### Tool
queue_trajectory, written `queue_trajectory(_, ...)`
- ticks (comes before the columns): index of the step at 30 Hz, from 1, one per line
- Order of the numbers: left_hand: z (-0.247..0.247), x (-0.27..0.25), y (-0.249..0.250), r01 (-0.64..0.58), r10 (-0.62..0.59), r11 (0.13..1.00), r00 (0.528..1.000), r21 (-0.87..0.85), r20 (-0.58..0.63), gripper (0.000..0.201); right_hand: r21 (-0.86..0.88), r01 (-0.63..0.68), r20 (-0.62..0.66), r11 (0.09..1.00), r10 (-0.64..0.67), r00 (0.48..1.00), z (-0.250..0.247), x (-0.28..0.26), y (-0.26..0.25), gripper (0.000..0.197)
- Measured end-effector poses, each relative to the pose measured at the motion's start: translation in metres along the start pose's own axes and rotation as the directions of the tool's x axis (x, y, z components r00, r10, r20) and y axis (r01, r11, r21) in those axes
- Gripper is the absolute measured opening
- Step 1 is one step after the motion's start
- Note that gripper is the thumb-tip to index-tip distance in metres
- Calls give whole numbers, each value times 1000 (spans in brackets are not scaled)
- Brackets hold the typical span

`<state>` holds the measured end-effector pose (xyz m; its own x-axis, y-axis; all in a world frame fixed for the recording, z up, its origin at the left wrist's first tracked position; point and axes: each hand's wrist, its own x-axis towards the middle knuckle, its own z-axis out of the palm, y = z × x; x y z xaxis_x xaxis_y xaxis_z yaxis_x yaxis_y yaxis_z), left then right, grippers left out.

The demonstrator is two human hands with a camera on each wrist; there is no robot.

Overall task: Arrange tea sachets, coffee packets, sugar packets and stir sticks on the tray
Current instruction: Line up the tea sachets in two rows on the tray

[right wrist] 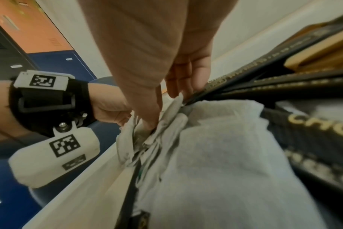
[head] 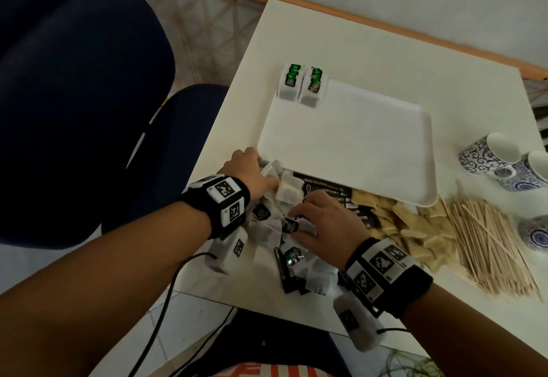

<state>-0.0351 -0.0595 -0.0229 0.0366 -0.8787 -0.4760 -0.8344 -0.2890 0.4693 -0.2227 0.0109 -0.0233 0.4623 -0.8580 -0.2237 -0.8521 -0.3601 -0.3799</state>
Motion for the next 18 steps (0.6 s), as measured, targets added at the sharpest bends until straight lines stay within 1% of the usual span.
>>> queue_trajectory(3,1,4,0,-1,2,998,1000,-69,27,45,34,18,-33,999,-17,999,3,1,4,29)
queue_trajectory(6,0,2,0,-46,51,994,998,-101,44,37,139,5,-100,990,9,995,-4,2,9,23)
queue_trajectory(9,-5,-4,0,-73,81,977,996,-202,27,26,252,23,-181,967,24,983,-14,3,15,21)
queue_trajectory(10,-8,-6,-1,-82,91,970,995,-227,32,25,287,10,-183,958,45,982,-19,4,16,21)
queue_trajectory(12,-15,-10,-1,-98,118,954,992,-283,52,26,327,-53,-145,944,106,984,-29,9,17,26)
queue_trajectory(14,-21,-15,2,-110,143,931,987,-348,71,26,376,-107,-104,921,157,982,-37,14,17,36)
queue_trajectory(16,-25,-21,8,-100,159,892,982,-442,100,26,488,-151,-31,860,190,981,-44,19,15,52)
queue_trajectory(18,-25,-28,15,-83,184,837,974,-541,135,26,607,-198,65,769,200,978,-46,23,14,68)
